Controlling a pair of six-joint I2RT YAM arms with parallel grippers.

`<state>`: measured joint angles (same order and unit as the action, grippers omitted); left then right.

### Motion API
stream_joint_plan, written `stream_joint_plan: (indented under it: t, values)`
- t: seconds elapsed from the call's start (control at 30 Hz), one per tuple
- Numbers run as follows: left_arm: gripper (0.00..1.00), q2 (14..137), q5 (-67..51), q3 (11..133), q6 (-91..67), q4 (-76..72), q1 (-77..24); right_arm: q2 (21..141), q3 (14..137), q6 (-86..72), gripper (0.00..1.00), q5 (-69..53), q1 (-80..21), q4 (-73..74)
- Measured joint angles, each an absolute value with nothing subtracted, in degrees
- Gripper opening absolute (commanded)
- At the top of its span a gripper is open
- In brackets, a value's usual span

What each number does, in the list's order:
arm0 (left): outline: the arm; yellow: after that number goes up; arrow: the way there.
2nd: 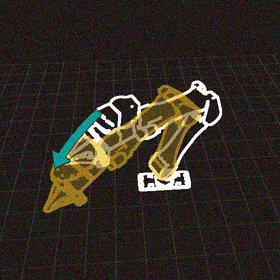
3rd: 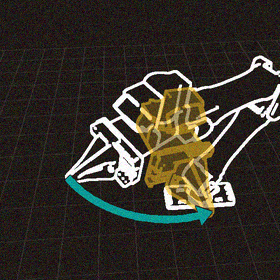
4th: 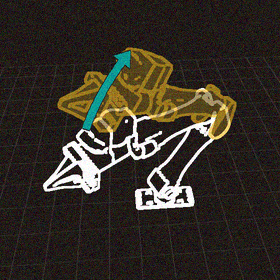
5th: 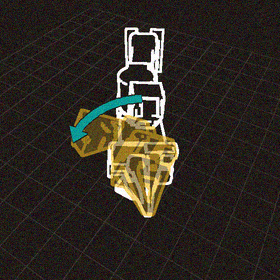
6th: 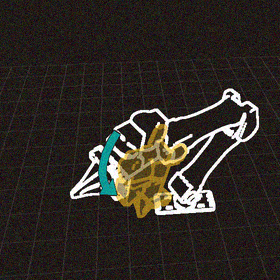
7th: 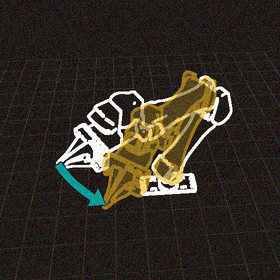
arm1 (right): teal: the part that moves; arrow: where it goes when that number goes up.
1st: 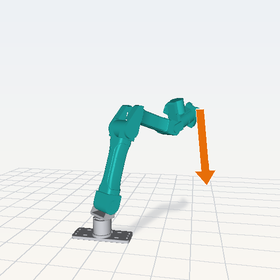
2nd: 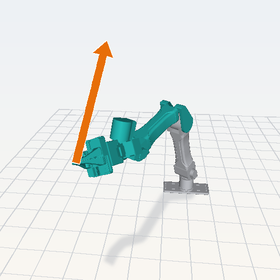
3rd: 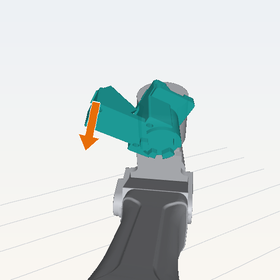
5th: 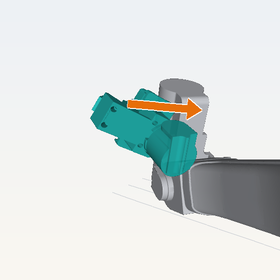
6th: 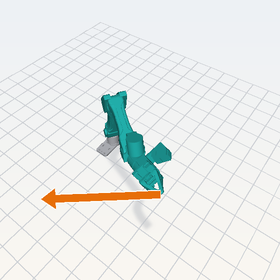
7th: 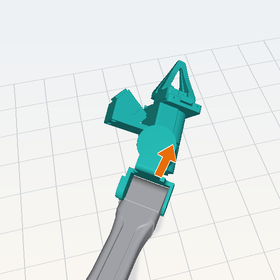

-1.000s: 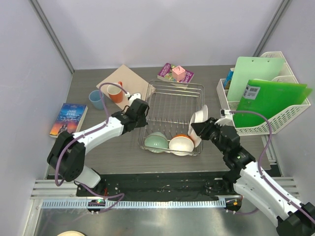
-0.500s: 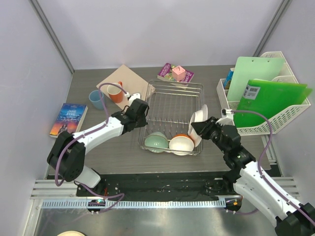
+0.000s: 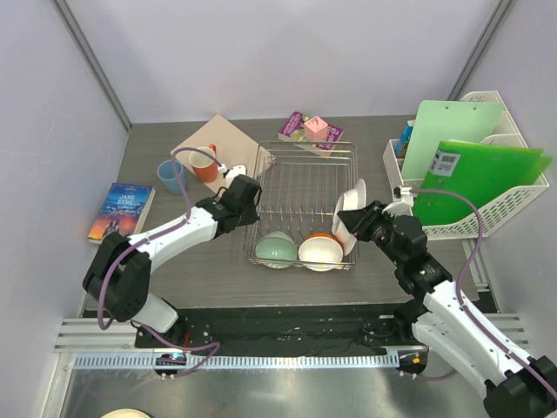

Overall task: Unload the mixed dishes from the dish rack
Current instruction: Pick up the plate from the dish rack.

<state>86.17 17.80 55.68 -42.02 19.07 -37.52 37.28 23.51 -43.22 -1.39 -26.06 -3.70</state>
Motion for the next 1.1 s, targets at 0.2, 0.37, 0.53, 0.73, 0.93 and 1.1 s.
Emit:
stream_joint_plan:
  t: [0.2, 0.37, 0.53, 0.73, 0.93, 1.1]
  values:
    - [0.0, 86.17, 17.76, 55.57, -42.5, 19.03, -37.52, 36.97, 23.79, -43.0, 0.01, -1.67, -25.65, -3.4]
    - [0.0, 86.11, 17.67, 55.46, -43.05, 18.46, -37.63, 36.51, 21.04, -44.07, 0.01, -2.24, -24.56, -6.7]
    - [0.0, 85.21, 17.98, 54.5, -42.92, 17.34, -37.63, 39.07, 19.66, -44.82, 0.01, -3.14, -23.92, -10.44]
    - [0.0, 84.66, 19.07, 54.13, -42.39, 17.63, -37.06, 44.84, 19.64, -45.3, 0.01, -5.5, -22.52, -16.62]
    - [0.0, 84.71, 21.89, 54.13, -41.71, 18.15, -36.82, 52.29, 20.12, -45.39, 0.01, -8.86, -21.02, -25.02]
    - [0.0, 85.12, 24.01, 54.15, -41.74, 18.28, -36.36, 57.58, 18.35, -49.47, 0.01, -12.12, -18.96, -36.36]
